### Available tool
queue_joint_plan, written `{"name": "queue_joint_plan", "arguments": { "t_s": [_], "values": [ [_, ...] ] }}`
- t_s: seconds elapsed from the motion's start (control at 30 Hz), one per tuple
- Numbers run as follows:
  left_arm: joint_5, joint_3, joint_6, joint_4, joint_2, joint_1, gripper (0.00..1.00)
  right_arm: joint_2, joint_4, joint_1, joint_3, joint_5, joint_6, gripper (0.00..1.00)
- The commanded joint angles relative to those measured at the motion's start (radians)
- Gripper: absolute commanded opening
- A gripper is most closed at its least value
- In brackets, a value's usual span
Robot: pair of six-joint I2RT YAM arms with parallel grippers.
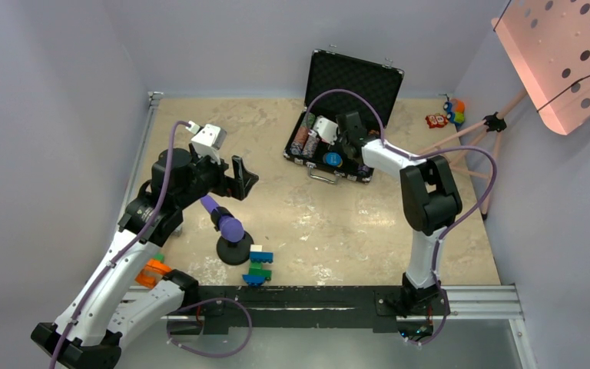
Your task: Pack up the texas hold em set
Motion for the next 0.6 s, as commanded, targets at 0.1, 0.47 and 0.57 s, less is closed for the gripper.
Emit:
{"name": "queue_joint_plan", "arguments": {
  "t_s": [0.1,0.47,0.57],
  "values": [
    [-0.007,0.041,0.011,0.01,0.001,0.005,0.99,0.011,0.124,-0.007,-0.012,0.081,-0.023,0.39],
    [-0.004,0.042,0.011,0.011,0.004,0.005,0.99,-0.026,0.13,-0.007,-0.08,0.091,-0.009,0.43],
    [-0.003,0.042,0.01,0.01,0.004,0.005,0.99,-0.037,0.134,-0.007,-0.1,0.088,-0.002,0.43]
  ]
}}
